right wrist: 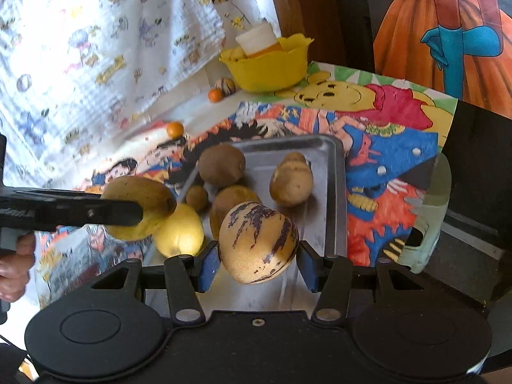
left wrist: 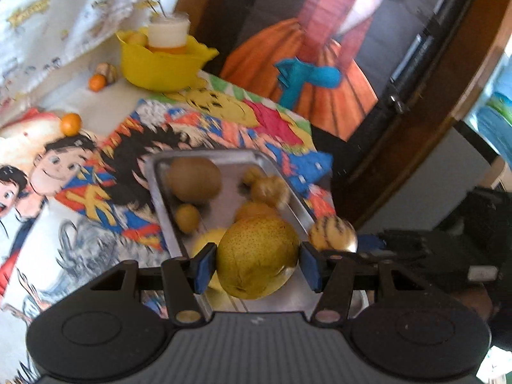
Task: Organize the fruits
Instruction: 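Carry the pear and striped pepino onto the metal tray with both tools, then open both tools to release the pear and pepino on the tray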
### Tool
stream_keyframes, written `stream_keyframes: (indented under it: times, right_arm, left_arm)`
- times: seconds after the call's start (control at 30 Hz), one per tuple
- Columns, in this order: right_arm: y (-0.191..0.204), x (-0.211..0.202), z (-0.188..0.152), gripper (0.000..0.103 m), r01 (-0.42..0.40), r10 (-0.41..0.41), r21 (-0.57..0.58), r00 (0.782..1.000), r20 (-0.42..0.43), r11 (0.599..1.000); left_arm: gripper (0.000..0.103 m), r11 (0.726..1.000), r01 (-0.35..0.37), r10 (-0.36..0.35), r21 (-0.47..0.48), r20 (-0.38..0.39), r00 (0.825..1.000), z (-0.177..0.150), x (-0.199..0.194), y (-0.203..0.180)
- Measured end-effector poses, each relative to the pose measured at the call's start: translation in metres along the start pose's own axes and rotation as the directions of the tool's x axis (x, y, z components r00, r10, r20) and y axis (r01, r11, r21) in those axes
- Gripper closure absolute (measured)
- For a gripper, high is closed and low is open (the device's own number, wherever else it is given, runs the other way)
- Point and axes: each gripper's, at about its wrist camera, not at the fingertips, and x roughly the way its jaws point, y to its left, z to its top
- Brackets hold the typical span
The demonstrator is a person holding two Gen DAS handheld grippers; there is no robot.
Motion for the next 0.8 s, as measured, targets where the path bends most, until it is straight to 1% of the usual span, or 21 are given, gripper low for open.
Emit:
stream_keyframes:
  times: [0.1, 0.17, 0.33, 0.5, 0.6, 0.67, 0.8]
  right_arm:
    - [0.0, 0.005, -0.005, 0.049, 0.006, -0.006, -0.005, 1.0, -0.019, 1.0]
    - [-0.001, 0.007, -0.007, 0.049, 0.008, -0.008, -0.013, 1.0, -0.029, 1.0]
    - [0.0, 0.013, -0.011, 0.049, 0.014, -0.015, -0.032, 0.999, -0.05, 0.999]
    - [0.002, 0.018, -0.012, 0.049, 0.02, -0.024, -0.056, 0.997, -0.069, 0.998]
    - [0.003, 0.02, -0.013, 0.049, 0.031, -0.037, -0.064, 0.996, -0.085, 0.997]
    - [0.003, 0.021, -0.014, 0.049, 0.039, -0.045, -0.064, 0.995, -0.092, 0.997]
    - [0.004, 0.022, -0.012, 0.048, 0.054, -0.06, -0.055, 0.993, -0.105, 0.997]
  left_arm:
    - [0.043, 1.0, 0.015, -0.014, 0.027, -0.051, 0.999, -0.011, 0.002, -0.005]
    - [0.043, 0.999, 0.022, -0.02, 0.027, -0.082, 0.996, -0.019, 0.005, -0.007]
    - [0.043, 1.0, -0.003, 0.004, 0.008, -0.138, 0.99, -0.03, 0.015, -0.006]
    - [0.043, 0.999, -0.044, 0.045, 0.014, -0.164, 0.985, -0.032, 0.023, -0.005]
    - [0.043, 0.998, -0.058, 0.064, 0.04, -0.181, 0.981, -0.03, 0.026, -0.009]
    - [0.043, 0.996, -0.063, 0.074, 0.061, -0.196, 0.978, -0.03, 0.027, -0.011]
    - [0.043, 0.996, -0.065, 0.078, 0.065, -0.225, 0.971, -0.029, 0.032, -0.015]
